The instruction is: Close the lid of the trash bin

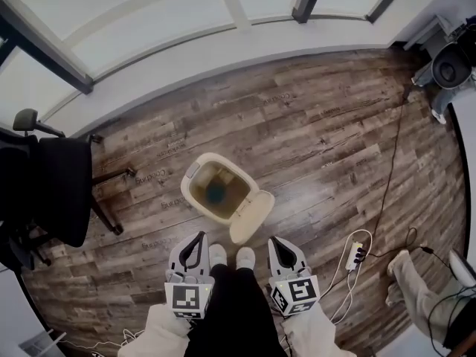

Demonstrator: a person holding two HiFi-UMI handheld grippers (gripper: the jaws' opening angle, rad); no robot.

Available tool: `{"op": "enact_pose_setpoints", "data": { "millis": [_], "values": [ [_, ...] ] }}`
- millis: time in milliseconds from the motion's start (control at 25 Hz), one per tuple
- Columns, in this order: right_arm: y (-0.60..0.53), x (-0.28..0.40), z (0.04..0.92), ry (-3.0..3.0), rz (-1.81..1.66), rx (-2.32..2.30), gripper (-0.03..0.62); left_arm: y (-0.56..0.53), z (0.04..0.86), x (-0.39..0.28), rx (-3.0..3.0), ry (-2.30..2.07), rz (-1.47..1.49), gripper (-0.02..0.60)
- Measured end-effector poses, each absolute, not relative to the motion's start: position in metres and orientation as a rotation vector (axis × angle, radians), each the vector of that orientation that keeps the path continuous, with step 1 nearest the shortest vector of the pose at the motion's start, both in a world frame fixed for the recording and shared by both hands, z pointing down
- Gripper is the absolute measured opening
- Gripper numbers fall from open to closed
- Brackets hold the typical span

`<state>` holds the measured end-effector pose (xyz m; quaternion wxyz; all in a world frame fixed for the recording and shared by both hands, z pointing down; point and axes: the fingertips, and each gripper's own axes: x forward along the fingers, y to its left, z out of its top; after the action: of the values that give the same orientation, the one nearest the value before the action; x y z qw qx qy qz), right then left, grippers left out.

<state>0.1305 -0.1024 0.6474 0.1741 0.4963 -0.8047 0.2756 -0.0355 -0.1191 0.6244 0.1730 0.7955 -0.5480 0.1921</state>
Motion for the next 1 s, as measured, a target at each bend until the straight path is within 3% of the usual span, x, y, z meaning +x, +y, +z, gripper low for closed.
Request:
{"op": "enact_pose_setpoints", "data": {
  "millis": [440, 1000],
  "values": [
    [-0.109, 0.127, 0.731, -2.226, 0.784, 1.333, 0.023, -0.130, 0.692, -0.042, 2.218, -1.532, 0.586, 0.006],
    [-0.122, 0.103, 0.739, -2.246, 0.778, 1.307, 0.023, -0.131, 0.706, -0.056, 2.175, -1.541, 0.564, 0.006]
  ]
}}
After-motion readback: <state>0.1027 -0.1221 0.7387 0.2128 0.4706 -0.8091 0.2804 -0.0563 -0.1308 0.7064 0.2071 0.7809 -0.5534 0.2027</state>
